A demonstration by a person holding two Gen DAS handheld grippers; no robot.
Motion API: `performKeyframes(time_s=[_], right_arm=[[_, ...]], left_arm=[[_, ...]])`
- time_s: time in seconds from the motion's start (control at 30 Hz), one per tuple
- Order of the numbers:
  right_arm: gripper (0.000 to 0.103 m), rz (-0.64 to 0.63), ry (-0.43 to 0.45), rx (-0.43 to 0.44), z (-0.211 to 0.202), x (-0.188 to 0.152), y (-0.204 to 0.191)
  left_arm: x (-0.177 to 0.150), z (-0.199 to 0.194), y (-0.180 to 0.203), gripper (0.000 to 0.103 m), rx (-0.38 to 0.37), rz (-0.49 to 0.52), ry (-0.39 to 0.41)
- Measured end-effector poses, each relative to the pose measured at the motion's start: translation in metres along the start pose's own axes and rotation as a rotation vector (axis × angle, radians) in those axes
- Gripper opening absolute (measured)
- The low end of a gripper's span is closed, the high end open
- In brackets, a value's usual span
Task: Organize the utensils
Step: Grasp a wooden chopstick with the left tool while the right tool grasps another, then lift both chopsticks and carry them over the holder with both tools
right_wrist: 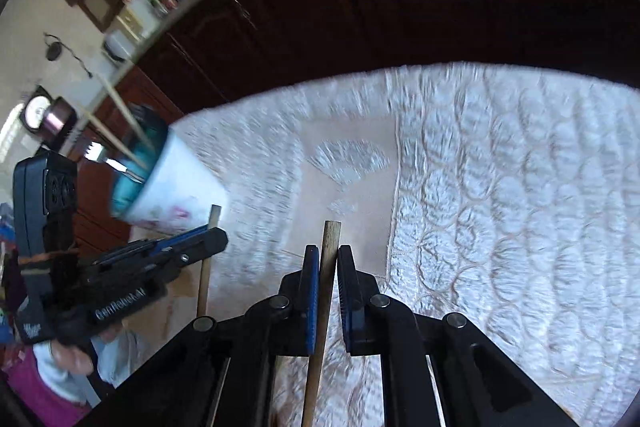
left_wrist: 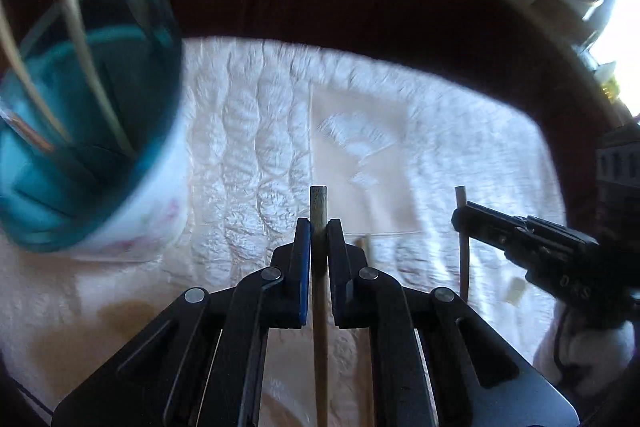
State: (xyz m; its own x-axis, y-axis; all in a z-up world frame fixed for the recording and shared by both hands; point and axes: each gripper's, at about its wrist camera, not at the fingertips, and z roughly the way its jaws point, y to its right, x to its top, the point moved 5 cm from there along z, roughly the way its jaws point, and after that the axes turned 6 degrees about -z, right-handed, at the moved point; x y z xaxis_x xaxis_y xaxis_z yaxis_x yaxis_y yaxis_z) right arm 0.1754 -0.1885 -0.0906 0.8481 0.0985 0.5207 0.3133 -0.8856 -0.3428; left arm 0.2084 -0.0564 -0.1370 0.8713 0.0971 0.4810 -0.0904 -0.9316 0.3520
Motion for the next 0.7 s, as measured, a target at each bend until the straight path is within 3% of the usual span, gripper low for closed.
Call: performKeyframes(time_s=[0.4,0.7], right_arm=[[0.008,-0.147,0.137,0.024,-0.09,-0.004,-0.056],[0.007,-0.222,0.191,0.04,-0.108,0.017,-0.096]], left_arm=[[-0.023,-0.123,0.008,0.007,-0.074,0.078,0.15],[-0.013,-0.187,-0.003,0.007,-0.099,0.058,0.244]])
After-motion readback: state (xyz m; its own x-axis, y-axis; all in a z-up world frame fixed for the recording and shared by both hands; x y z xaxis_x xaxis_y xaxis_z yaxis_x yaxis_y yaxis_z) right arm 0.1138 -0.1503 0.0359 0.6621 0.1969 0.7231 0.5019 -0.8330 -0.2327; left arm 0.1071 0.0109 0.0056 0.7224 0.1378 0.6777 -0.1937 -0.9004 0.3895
